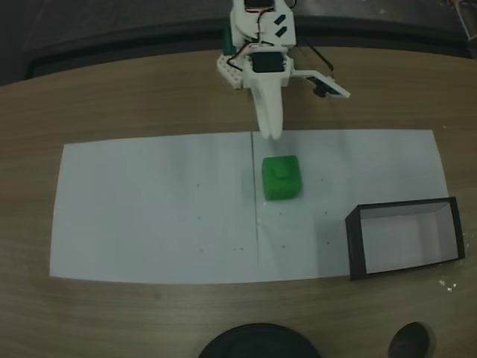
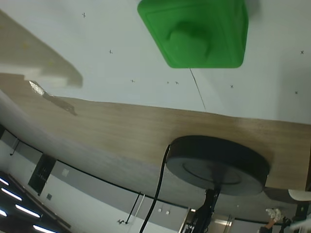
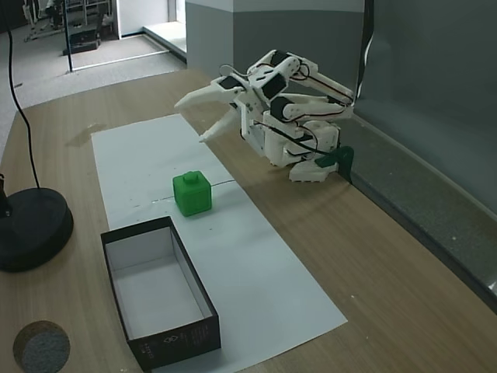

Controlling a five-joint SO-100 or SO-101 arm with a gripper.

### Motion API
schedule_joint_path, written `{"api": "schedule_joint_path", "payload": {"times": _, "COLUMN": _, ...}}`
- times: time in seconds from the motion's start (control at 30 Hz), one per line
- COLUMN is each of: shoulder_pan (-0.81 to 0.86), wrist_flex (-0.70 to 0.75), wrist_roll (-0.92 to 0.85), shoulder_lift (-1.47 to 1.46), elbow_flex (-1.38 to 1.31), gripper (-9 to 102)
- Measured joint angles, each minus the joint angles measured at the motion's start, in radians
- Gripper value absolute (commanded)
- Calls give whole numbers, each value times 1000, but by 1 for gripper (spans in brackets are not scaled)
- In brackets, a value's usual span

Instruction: Grab a green square and put it in the box.

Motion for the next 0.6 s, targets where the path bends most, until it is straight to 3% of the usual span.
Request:
{"api": "schedule_joint_path", "payload": {"times": 0.2, "shoulder_pan": 0, "wrist_flex": 187, "wrist_roll": 0, "shoulder_lift": -400, "elbow_flex": -264, "gripper": 47}}
{"api": "schedule_joint_path", "payload": {"times": 0.33, "shoulder_pan": 0, "wrist_flex": 350, "wrist_roll": 6, "shoulder_lift": -753, "elbow_flex": -515, "gripper": 46}}
{"api": "schedule_joint_path", "payload": {"times": 0.6, "shoulder_pan": 0, "wrist_flex": 388, "wrist_roll": 8, "shoulder_lift": -1321, "elbow_flex": -784, "gripper": 46}}
